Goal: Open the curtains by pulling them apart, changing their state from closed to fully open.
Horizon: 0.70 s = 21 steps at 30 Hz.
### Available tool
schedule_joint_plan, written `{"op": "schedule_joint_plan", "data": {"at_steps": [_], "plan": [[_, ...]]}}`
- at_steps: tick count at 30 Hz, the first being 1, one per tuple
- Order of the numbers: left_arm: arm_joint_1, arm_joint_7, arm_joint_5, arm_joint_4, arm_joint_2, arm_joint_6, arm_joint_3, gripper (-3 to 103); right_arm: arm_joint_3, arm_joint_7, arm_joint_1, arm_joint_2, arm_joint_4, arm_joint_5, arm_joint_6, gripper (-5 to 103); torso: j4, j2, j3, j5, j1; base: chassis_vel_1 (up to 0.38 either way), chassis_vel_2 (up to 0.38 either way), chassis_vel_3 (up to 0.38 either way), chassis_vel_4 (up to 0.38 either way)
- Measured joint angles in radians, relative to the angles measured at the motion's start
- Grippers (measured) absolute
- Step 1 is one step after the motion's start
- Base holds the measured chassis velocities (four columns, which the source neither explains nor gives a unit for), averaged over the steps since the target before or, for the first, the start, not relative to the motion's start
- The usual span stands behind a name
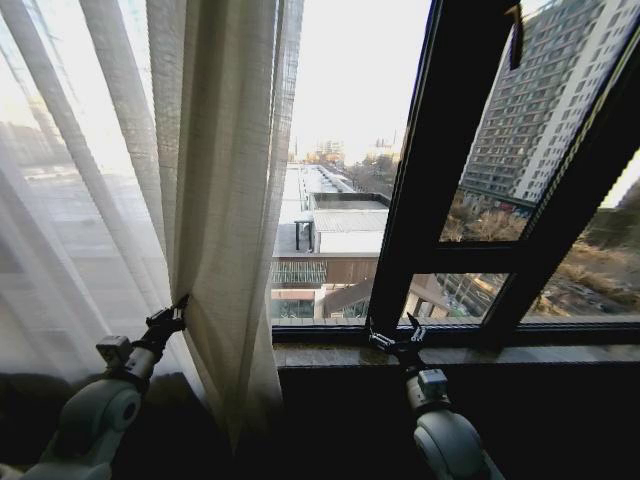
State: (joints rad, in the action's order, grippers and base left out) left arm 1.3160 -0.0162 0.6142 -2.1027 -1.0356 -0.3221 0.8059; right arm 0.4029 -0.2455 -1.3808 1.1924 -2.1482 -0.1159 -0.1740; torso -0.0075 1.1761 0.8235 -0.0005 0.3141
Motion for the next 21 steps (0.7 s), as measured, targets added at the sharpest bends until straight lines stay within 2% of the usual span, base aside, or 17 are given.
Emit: {"op": "schedule_joint_plan", "data": {"at_steps": [5, 10, 13, 16, 21], "plan": [[0.005, 0.001, 0.000, 0.002, -0.002, 0.000, 0.003, 0, 0.000, 0.001, 0.002, -0.001, 0.001, 0.000, 0.001, 100, -0.0004, 0.000, 0.000, 0.0017, 0.000, 0.006, -0.004, 0.000, -0.003], [-0.002, 0.002, 0.003, 0.035, 0.009, 0.000, 0.011, 0, 0.000, 0.002, 0.004, -0.004, 0.005, 0.001, 0.002, 100, -0.0007, 0.000, 0.000, 0.0011, 0.000, -0.030, -0.052, 0.043, 0.057], [-0.008, 0.001, 0.020, 0.061, 0.024, 0.000, 0.046, 0, 0.000, 0.004, 0.007, -0.009, 0.007, 0.000, 0.008, 100, -0.0003, 0.000, 0.000, 0.0008, 0.000, 0.000, 0.000, 0.000, 0.000], [0.007, 0.001, 0.030, 0.055, 0.033, 0.000, 0.067, 0, -0.003, 0.006, 0.012, -0.010, 0.011, -0.001, 0.020, 100, 0.0003, 0.000, 0.000, 0.0000, 0.000, 0.000, 0.000, 0.000, 0.000], [0.028, 0.001, 0.033, 0.028, 0.027, 0.001, 0.075, 0, -0.010, 0.005, 0.018, -0.003, 0.013, -0.007, 0.028, 100, -0.0002, 0.000, 0.000, 0.0006, 0.000, 0.000, 0.000, 0.000, 0.000]]}}
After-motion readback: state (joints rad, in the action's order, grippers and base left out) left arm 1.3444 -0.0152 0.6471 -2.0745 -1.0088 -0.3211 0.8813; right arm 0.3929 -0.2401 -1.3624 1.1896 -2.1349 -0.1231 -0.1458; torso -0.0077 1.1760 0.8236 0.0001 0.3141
